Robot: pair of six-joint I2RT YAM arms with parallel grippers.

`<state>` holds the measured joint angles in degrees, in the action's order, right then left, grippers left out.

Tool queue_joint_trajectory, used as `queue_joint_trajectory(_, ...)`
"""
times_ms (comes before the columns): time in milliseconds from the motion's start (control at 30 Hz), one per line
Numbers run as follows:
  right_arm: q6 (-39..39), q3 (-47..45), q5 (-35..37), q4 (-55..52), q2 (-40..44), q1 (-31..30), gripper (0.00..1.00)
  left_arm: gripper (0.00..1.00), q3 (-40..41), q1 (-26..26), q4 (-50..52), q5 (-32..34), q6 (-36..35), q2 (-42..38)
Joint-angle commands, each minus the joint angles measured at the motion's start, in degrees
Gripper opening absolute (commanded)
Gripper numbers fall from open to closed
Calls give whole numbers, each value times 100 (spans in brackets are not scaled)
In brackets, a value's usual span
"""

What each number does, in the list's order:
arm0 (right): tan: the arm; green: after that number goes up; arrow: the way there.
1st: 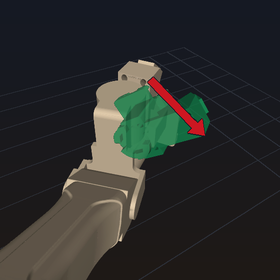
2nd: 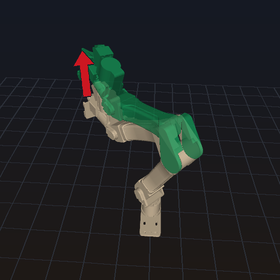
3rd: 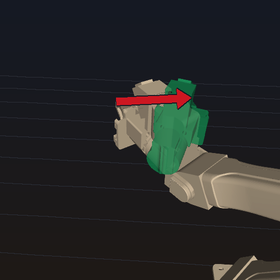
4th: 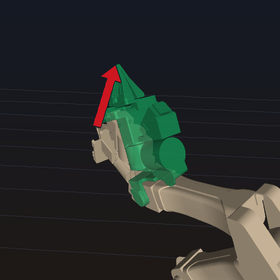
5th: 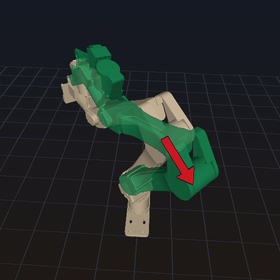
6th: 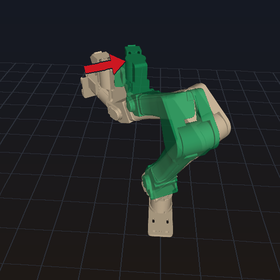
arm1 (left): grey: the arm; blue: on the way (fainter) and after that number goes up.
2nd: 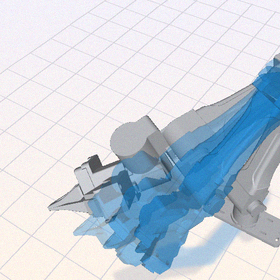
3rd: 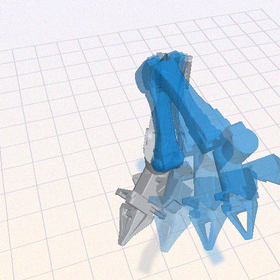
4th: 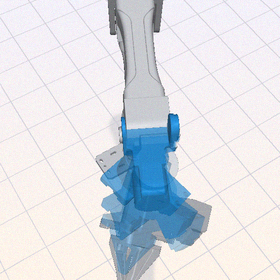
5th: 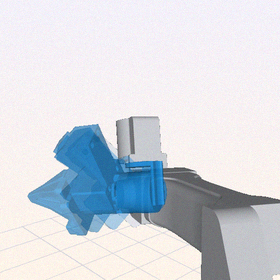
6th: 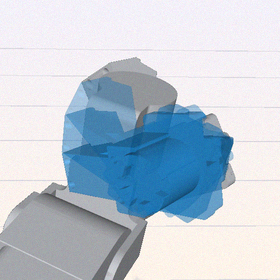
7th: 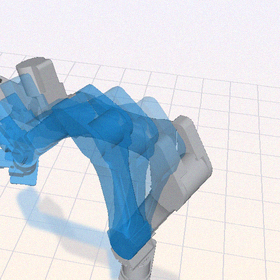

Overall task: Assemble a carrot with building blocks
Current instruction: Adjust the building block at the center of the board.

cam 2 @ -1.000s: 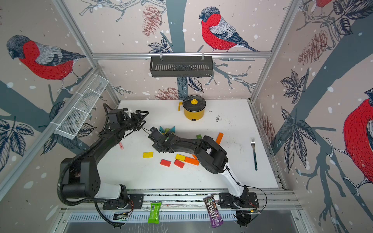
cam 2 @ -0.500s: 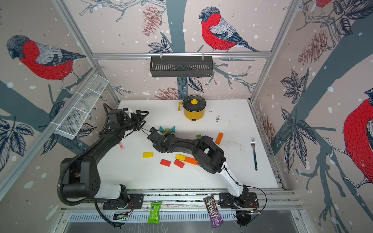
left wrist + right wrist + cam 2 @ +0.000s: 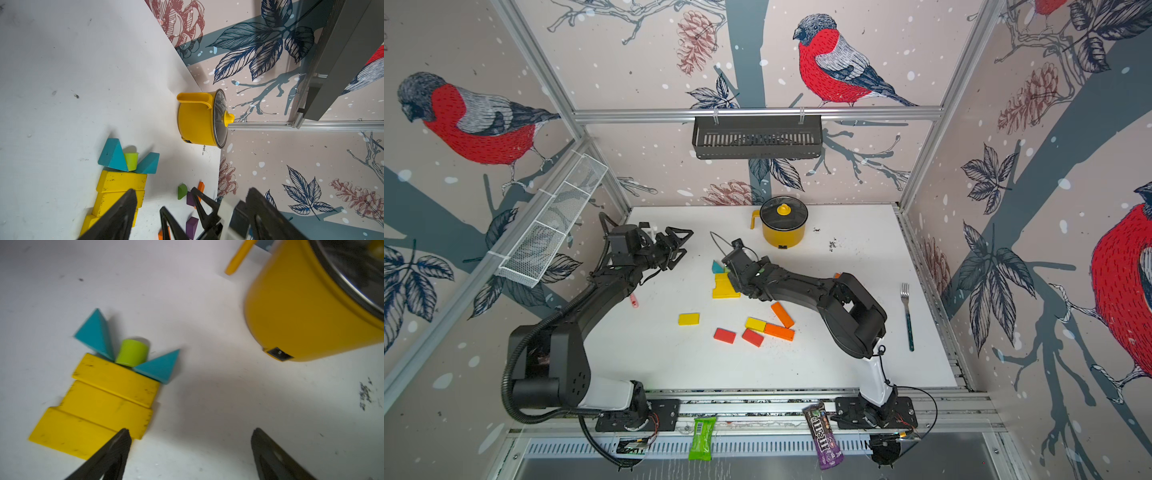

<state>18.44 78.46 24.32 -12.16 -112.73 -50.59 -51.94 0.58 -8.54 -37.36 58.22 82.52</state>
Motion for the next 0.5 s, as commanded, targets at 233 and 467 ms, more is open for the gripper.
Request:
queue_joint_trajectory(233,420,-419,-932,436,-133,298,91,84,-52,-234,-135,-70,-70,80)
queue_joint_trajectory(467,429,-278,-1030,417,-388,305,91,84,-70,-252,-104,-65,-91,109)
